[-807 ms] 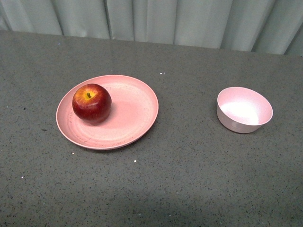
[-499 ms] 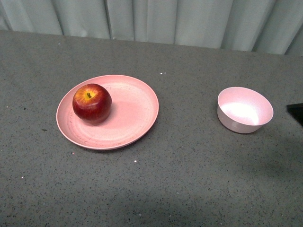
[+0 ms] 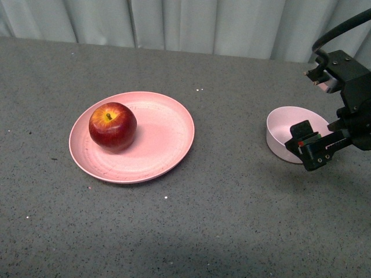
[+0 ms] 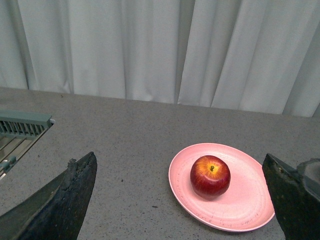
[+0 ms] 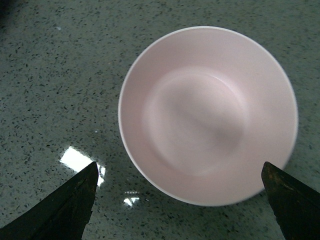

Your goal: Move apple from plate to bowl

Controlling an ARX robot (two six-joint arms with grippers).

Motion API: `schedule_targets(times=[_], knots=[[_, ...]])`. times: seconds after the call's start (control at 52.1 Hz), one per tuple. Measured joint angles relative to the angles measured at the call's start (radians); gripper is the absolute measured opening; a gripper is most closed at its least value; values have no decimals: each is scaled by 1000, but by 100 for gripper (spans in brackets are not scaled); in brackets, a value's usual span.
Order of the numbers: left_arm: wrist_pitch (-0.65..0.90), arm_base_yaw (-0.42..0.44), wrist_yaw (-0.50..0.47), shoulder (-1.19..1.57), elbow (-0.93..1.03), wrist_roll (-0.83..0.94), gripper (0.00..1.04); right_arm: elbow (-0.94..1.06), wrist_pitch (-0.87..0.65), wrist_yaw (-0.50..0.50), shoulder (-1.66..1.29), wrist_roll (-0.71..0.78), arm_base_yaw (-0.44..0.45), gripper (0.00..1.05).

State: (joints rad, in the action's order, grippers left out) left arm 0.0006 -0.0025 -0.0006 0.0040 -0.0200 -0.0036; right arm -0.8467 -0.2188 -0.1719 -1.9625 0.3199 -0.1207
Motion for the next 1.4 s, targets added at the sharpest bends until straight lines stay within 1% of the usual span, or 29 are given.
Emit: schedule_targets(times=[0.25,0.307,0.384,0.403,0.461,0.48,0.557,0.595,0.711,0.749,0.768,0.807,0.864,0.98,1.21,1.402], knots=[[0,0,0,0,0,0,98,-81,25,-7,-106,27,-37,95],[0,0,0,0,0,0,98,-102,31,-3,-124,29,-41,85],[0,0,0,0,0,0,98,-116,32,-2,-135,29,-42,77],[0,0,0,0,0,0,98,-123,32,-2,-139,29,-43,71],[0,0,0,0,0,0,98,-133,33,0,-144,29,-44,60],[0,0,0,0,0,0,98,-135,34,2,-145,29,-44,59],[0,0,0,0,0,0,98,-146,41,1,-150,27,-44,46],[0,0,0,0,0,0,98,-148,43,2,-151,26,-44,43],[0,0,0,0,0,0,98,-159,57,0,-154,18,-43,27],[0,0,0,0,0,0,98,-161,68,-3,-154,16,-43,20],[0,0,0,0,0,0,98,-164,78,-9,-154,11,-42,14],[0,0,0,0,0,0,98,-165,84,-11,-154,9,-42,11],[0,0,0,0,0,0,98,-165,92,-12,-154,9,-40,2],[0,0,0,0,0,0,98,-171,101,-18,-153,0,-32,1],[0,0,0,0,0,0,98,-168,135,-95,-101,-52,-42,1],[0,0,0,0,0,0,98,-176,143,-113,-67,-111,-134,1]])
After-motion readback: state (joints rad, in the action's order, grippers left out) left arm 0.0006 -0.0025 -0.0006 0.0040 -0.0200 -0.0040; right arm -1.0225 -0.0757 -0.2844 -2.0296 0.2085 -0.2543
